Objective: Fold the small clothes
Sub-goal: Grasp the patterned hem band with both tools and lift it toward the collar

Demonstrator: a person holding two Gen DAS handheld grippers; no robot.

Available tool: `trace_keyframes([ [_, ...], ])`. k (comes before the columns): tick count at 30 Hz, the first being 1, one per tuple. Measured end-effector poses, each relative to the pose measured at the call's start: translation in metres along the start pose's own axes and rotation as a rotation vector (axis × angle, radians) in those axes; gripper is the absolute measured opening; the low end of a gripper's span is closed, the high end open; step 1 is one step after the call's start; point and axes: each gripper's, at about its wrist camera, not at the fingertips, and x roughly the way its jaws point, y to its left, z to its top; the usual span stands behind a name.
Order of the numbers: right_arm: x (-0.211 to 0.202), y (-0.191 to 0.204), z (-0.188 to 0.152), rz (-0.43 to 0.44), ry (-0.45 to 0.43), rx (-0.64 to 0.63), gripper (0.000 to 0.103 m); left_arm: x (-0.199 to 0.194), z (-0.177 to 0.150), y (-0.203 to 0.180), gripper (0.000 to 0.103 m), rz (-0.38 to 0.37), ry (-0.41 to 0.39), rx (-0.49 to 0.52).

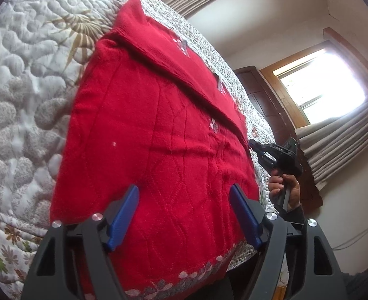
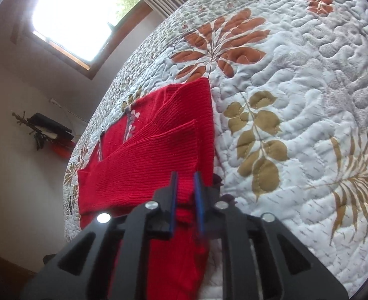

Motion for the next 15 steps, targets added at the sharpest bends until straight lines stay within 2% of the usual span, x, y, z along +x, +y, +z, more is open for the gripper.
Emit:
trace_keyframes([
  [2,-0.020,0.004,-0.014,0.045,-0.012,-0.003,0.021,-0.012,-0.005,-0.005,0.079,-0.009,-0.016,0.009],
  [4,-0.040,0.009,-0.036,0.073,-0.013,-0.024,0.027,-0.031,-0.014,-0.007,0.085,0.002,-0.046,0.020],
  [6,-0.054,0.012,-0.068,0.081,-0.010,-0.052,0.033,-0.051,-0.026,-0.002,0.087,0.022,-0.075,0.011],
  [9,-0.069,0.009,-0.128,0.056,0.012,-0.105,0.037,-0.083,-0.049,0.011,0.088,0.054,-0.101,-0.014],
  [10,-0.071,0.005,-0.150,0.041,0.029,-0.115,0.041,-0.091,-0.057,0.017,0.088,0.075,-0.100,-0.017],
  [12,-0.071,-0.001,-0.194,0.032,0.074,-0.132,0.044,-0.102,-0.073,0.026,0.088,0.127,-0.079,-0.003],
  [15,-0.071,-0.012,-0.247,0.020,0.135,-0.140,0.052,-0.103,-0.095,0.040,0.088,0.135,-0.002,-0.004],
])
